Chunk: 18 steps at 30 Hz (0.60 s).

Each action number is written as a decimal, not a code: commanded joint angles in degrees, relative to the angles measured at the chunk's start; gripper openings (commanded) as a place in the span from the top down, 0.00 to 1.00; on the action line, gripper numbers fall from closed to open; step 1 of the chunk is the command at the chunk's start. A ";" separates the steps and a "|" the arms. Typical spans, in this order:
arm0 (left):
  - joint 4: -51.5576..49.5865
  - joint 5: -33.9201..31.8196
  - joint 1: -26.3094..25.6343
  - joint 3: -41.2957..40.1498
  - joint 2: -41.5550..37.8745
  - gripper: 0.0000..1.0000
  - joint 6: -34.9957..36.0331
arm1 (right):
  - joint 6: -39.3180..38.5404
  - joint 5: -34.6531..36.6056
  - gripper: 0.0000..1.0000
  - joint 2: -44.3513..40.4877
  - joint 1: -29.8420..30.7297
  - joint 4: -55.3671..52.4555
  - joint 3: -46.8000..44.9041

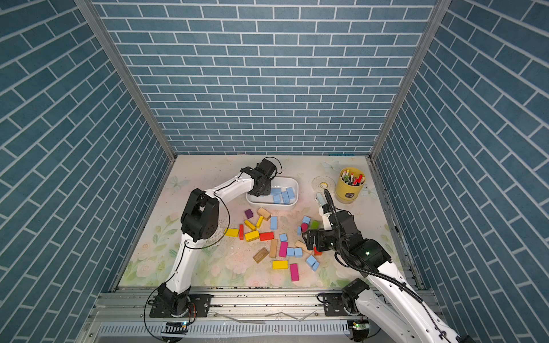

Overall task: Pick out the blue building blocks
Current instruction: Place the building block in the storage box.

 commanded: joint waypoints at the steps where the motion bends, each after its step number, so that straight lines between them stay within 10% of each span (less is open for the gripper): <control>1: -0.75 0.03 0.47 1.23 0.82 0.46 -0.28 | -1.77 0.63 0.01 -0.40 -0.14 -0.56 -0.64; 18: 5.81 6.94 0.09 -12.15 -21.11 0.20 1.27 | 0.04 3.85 0.01 1.39 -0.14 -2.05 0.21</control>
